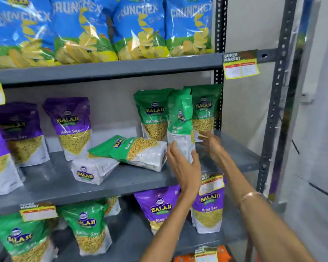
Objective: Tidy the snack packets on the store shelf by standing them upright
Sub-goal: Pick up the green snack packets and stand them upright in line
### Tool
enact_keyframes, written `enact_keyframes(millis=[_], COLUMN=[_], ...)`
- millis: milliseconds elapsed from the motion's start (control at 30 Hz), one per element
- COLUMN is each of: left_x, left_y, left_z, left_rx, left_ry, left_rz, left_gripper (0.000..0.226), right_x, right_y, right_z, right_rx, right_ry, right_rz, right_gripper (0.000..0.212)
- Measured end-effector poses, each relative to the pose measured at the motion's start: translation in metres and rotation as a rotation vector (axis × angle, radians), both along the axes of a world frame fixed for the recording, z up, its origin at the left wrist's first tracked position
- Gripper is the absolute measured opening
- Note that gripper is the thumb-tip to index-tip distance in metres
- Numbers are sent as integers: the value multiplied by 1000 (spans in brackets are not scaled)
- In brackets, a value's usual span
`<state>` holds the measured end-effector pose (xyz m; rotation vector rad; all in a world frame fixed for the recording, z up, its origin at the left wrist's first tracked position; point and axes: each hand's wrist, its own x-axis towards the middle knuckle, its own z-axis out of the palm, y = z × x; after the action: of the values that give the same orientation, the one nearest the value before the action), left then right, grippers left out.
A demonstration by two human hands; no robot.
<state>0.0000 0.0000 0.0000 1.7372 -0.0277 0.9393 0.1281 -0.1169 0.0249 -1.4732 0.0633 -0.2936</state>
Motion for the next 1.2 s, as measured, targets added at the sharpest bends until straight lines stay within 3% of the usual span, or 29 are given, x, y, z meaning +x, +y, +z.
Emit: enact_keyframes(millis=[67,167,367,600,700,800,933,1000,1200], left_x=[-2,-6,14,23,32,14,-38,-67,-161], left_y=[-2,-2,0,20,35,46,64,79,122], left_z=[1,0,-11,-17,-21,-10,0,5,39], left_rx=[-54,-100,-78,-129,-81,-97,-160,-157,-158], left_ry=[78,231,287,249,246,270,216,180,124], left_rz=[-37,-149,-197,-311,-377,-442,-541,-618,-723], left_gripper=[73,85,97,129,124,110,73,57,78], right_x=[1,-6,5,-22,-50,-81,-154,-190,-276], right_y=[6,18,26,6,-7,-12,7,22,74], right_z=[-1,-5,-12,-21,-29,-29,-11,-7,7], right_rx=[95,221,148,111,108,56,-123,-160,-164], right_ry=[116,146,167,28,-25,-62,-167,-222,-453], right_rz=[143,316,439,326,366,258,119,89,87], right_gripper=[54,62,38,24,31,55,38,43,49])
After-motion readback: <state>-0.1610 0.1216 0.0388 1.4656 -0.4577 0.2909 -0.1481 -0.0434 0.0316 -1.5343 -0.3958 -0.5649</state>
